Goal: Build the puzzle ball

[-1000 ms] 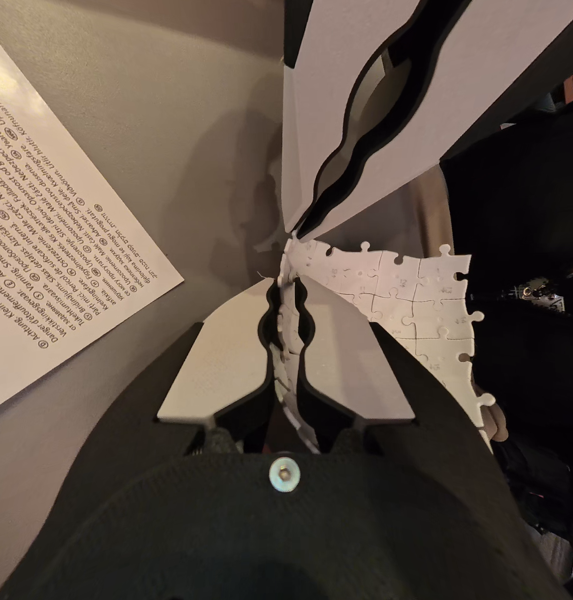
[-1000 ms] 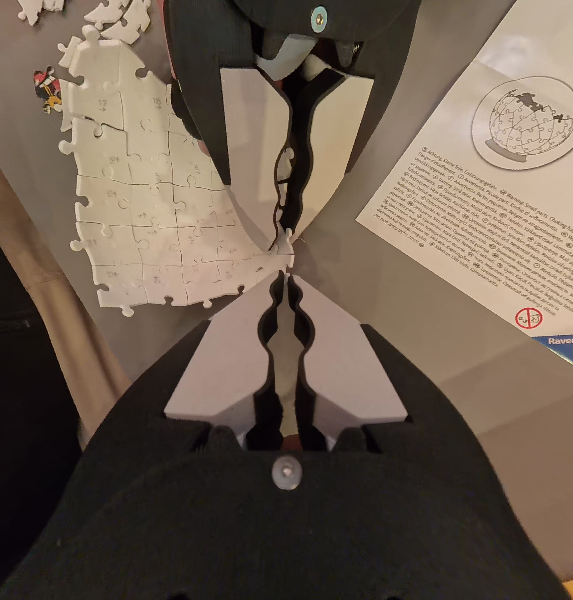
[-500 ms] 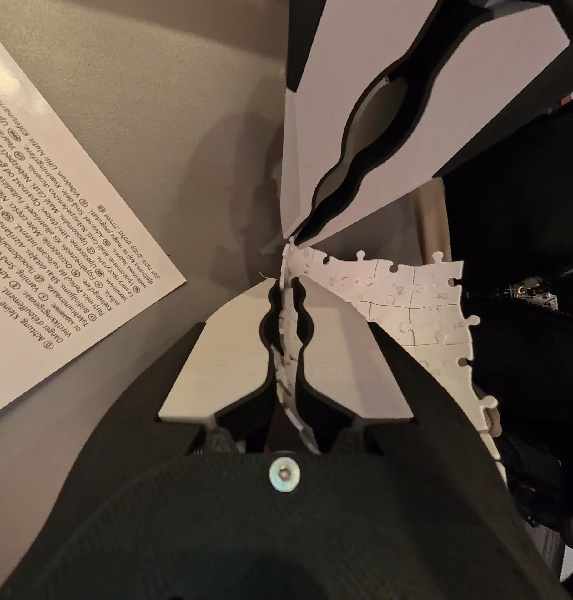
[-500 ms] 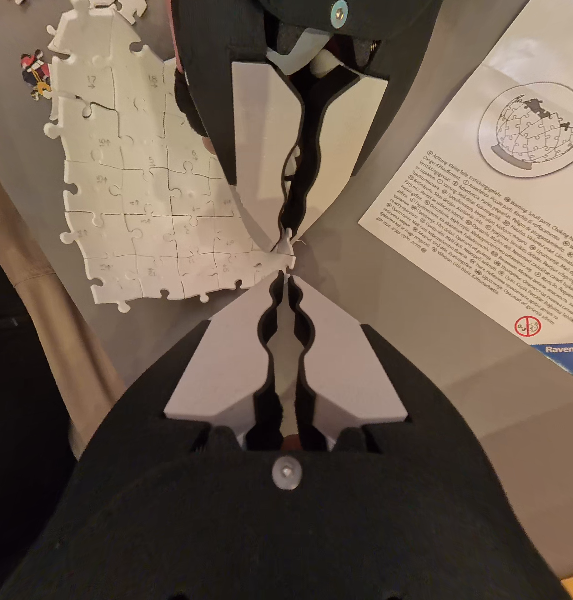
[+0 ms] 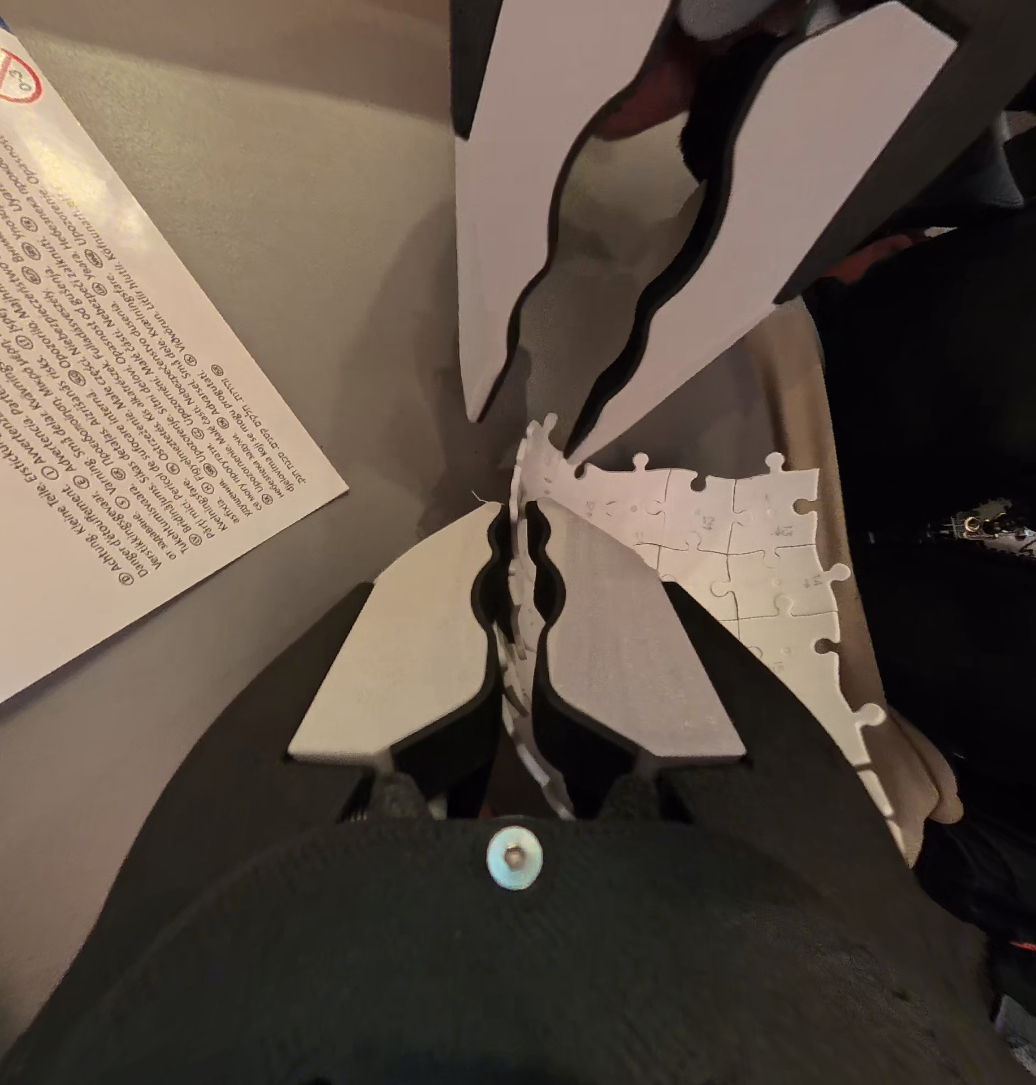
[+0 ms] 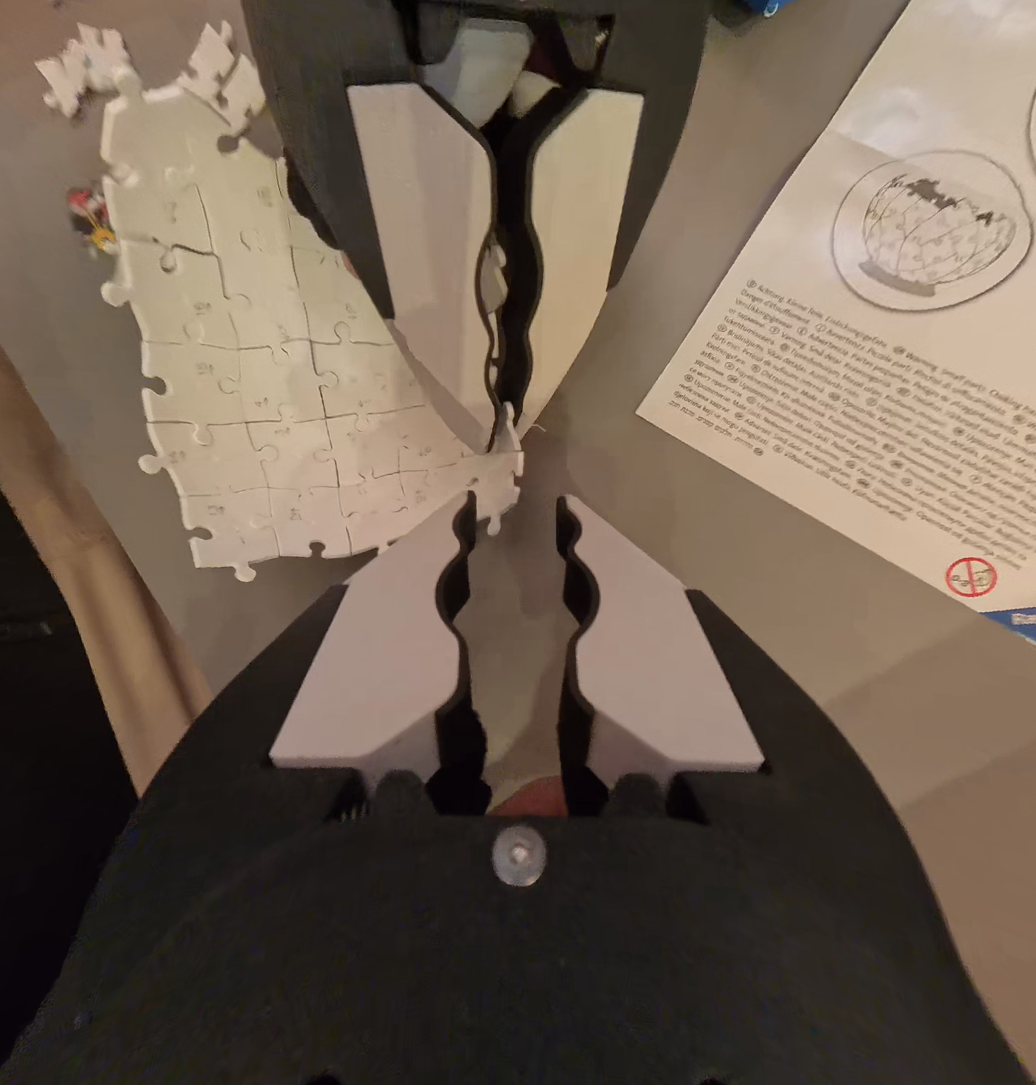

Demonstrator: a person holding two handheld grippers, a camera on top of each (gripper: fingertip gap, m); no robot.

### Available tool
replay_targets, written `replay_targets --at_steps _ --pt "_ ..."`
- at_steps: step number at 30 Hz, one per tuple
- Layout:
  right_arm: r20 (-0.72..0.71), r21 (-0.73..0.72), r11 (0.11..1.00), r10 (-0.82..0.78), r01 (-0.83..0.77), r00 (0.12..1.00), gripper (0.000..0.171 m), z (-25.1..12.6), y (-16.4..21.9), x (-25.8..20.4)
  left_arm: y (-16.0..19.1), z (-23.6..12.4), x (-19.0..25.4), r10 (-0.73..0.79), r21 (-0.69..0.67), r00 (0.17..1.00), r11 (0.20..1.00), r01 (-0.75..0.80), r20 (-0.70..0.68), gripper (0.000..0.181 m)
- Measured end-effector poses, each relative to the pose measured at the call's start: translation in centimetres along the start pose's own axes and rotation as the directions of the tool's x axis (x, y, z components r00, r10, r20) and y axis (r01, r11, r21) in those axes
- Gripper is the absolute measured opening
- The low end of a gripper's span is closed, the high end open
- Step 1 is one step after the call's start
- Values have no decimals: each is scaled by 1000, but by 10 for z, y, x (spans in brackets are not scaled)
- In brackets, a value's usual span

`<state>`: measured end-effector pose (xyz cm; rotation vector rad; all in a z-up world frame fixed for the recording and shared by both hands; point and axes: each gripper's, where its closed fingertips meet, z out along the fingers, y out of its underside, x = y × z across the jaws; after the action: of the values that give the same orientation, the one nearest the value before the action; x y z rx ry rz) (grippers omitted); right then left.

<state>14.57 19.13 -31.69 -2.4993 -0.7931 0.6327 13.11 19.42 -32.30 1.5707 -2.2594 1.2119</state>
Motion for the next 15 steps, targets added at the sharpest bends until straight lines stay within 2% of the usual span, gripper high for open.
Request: replay_targets --at_steps 5,8,13,15 --pt "131 56 993 97 -105 987 22 9 -3 -8 -1 -3 2 32 17 999 999 -33 25 4" --pt "171 68 991 105 -118 980 11 14 -4 -11 -1 -3 3 48 19 998 999 -49 36 4" --pt "185 81 990 95 -111 978 2 14 -8 -12 -1 -6 2 47 33 998 998 -48 42 4" --pt "189 83 991 88 -105 978 0 14 -8 -13 1 -7 2 34 16 998 999 -35 43 10"
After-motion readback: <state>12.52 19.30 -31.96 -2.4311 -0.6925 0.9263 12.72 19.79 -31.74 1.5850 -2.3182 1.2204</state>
